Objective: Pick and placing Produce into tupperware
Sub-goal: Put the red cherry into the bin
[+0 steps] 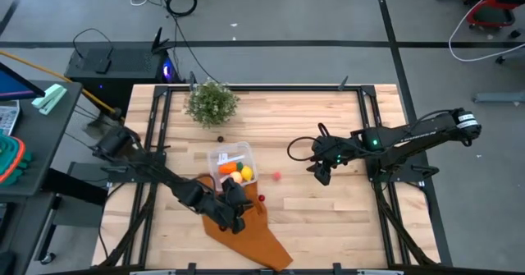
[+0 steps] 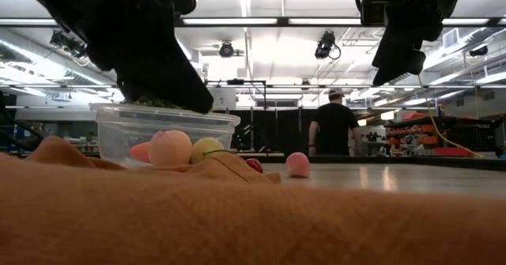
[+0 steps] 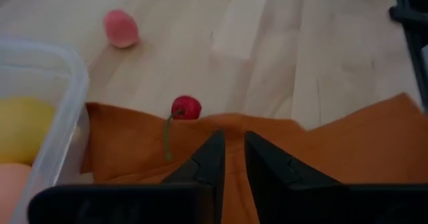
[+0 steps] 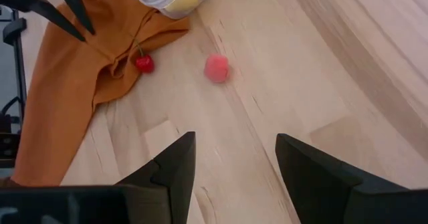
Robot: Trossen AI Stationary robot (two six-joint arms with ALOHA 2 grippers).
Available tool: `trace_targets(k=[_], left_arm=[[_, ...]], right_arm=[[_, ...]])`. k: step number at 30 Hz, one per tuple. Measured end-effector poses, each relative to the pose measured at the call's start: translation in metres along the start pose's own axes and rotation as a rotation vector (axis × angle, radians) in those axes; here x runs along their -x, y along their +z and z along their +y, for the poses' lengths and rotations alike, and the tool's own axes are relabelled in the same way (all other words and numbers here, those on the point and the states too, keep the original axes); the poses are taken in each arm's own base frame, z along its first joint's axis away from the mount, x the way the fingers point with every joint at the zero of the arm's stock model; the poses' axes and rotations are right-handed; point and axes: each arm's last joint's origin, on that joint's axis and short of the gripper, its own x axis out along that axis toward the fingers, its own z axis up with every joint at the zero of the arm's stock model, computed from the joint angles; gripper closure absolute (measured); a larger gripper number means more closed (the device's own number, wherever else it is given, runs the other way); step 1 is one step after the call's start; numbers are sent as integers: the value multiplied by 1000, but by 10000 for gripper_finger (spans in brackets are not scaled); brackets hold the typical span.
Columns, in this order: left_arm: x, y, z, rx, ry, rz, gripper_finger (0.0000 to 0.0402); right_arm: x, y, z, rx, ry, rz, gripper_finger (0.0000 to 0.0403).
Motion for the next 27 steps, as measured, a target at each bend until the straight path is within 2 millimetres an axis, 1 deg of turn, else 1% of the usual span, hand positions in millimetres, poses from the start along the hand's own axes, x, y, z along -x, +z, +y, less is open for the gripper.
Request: trace_targets(k=[4, 9, 13, 16, 19, 22, 25, 27], left_arm=[[-4, -4, 1, -12, 9, 10, 326], [-5, -4, 0, -12, 8, 8, 314], [-4, -2, -2, -65, -7, 34, 308], [-2, 7, -8, -151, 8, 57, 309], [4, 26, -19, -238, 47, 57, 317], [4, 40, -24, -243, 73, 47, 328], [-3, 41, -21, -220, 101, 64, 339], [-10, 37, -18, -198, 125, 82, 345]], right_arm=[[0, 0, 0, 0, 0, 0, 229], [0, 0, 0, -16, 0, 0, 229], [0, 0, 0, -23, 0, -1, 229], [0, 0, 0, -33, 0, 0, 229], [0, 0, 0, -44, -4, -3, 229], [0, 0, 0, -46, -7, -5, 229], [0, 0, -1, -44, -12, -9, 229], [0, 1, -1, -42, -17, -14, 229]])
